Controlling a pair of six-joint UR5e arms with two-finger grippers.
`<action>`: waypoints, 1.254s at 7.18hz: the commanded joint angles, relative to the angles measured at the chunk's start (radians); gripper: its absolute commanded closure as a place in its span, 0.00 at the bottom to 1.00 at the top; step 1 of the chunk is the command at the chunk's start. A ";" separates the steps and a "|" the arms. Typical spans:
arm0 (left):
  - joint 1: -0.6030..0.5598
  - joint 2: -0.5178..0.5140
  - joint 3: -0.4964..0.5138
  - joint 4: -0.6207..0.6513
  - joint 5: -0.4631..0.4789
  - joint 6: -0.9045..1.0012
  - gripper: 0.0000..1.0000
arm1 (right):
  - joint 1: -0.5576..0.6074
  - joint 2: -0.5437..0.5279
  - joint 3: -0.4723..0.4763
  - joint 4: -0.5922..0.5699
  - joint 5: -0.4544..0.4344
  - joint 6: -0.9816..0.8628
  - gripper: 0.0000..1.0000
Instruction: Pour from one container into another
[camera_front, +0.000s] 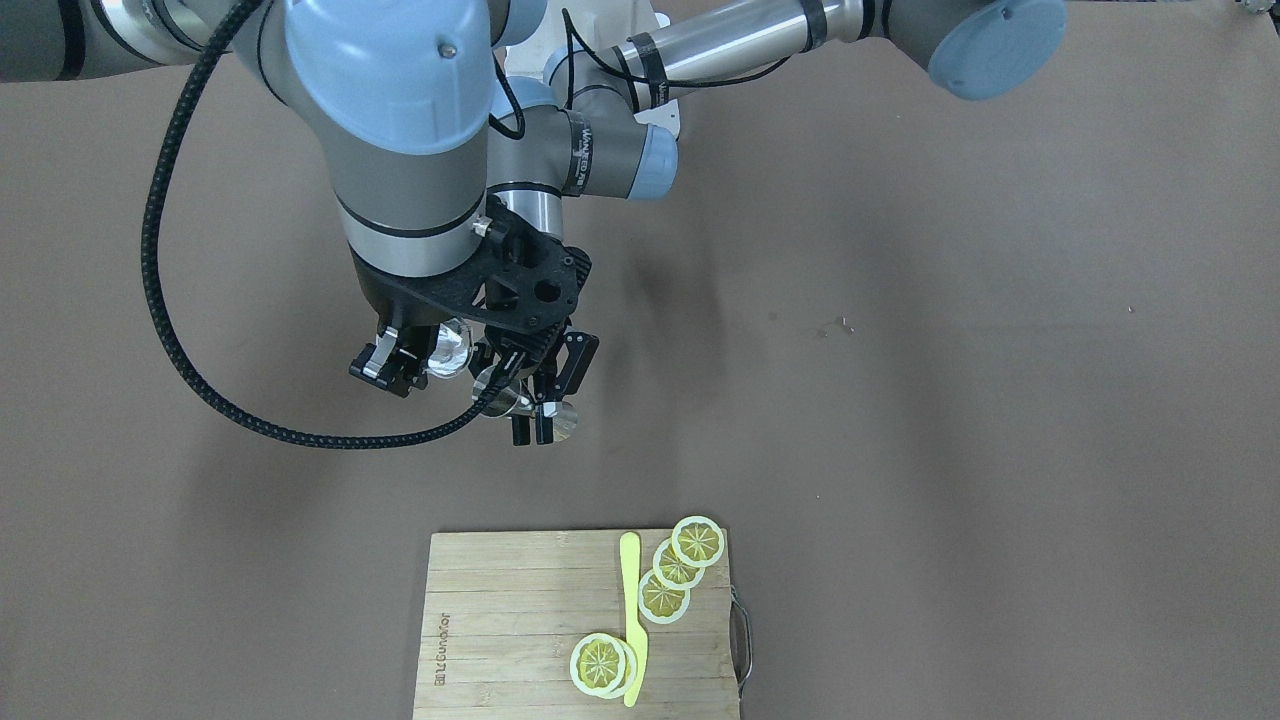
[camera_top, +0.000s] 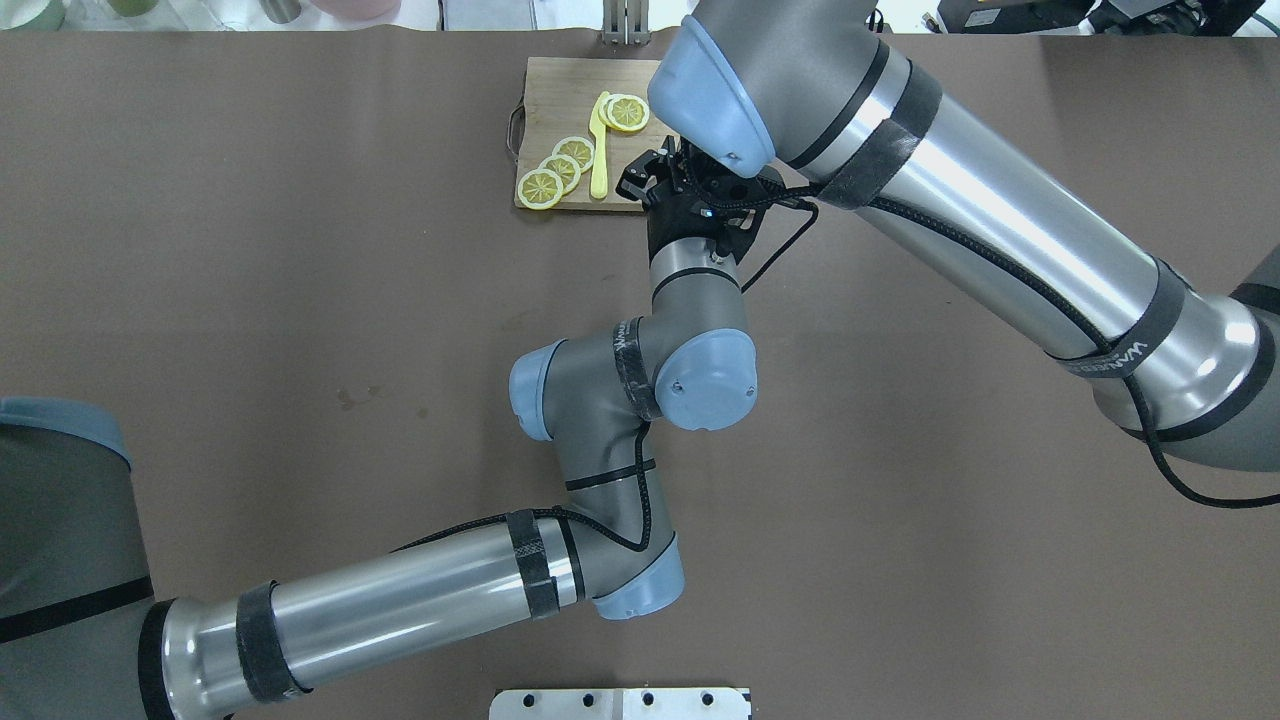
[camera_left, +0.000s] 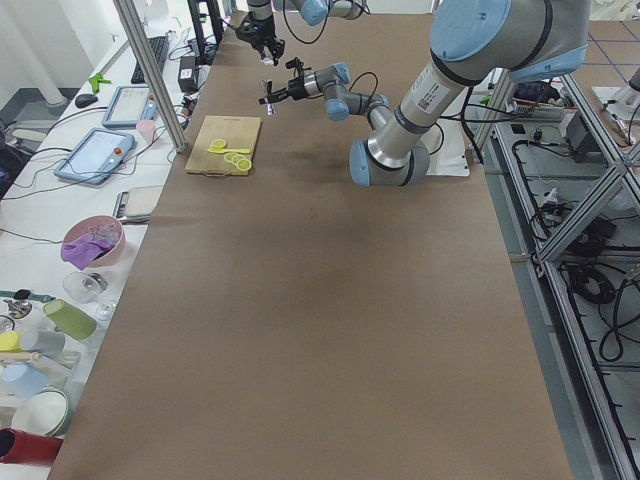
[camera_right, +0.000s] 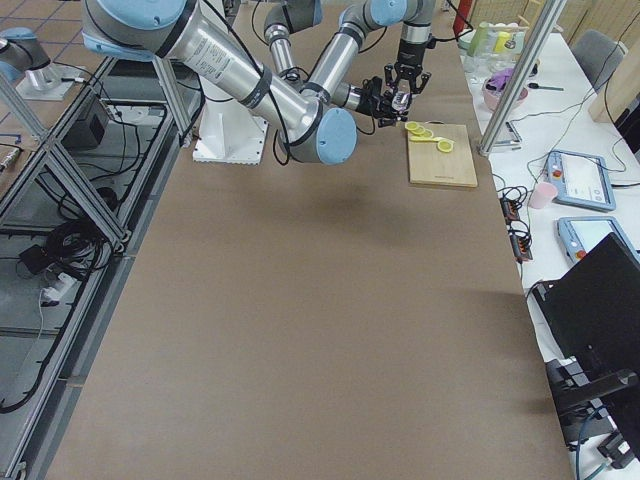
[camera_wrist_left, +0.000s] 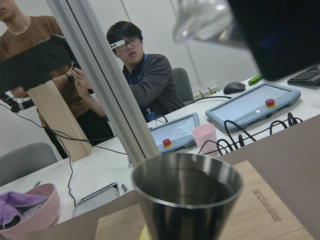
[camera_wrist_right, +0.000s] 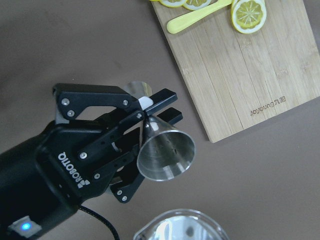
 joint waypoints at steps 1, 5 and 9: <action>0.000 -0.004 -0.001 -0.014 0.001 0.000 1.00 | -0.003 0.006 0.000 -0.023 -0.007 -0.023 1.00; 0.000 -0.002 0.002 -0.021 0.001 0.000 1.00 | -0.005 0.014 0.000 -0.070 -0.031 -0.054 1.00; 0.000 -0.002 0.004 -0.020 0.001 0.000 1.00 | -0.008 0.029 -0.016 -0.066 -0.030 -0.052 1.00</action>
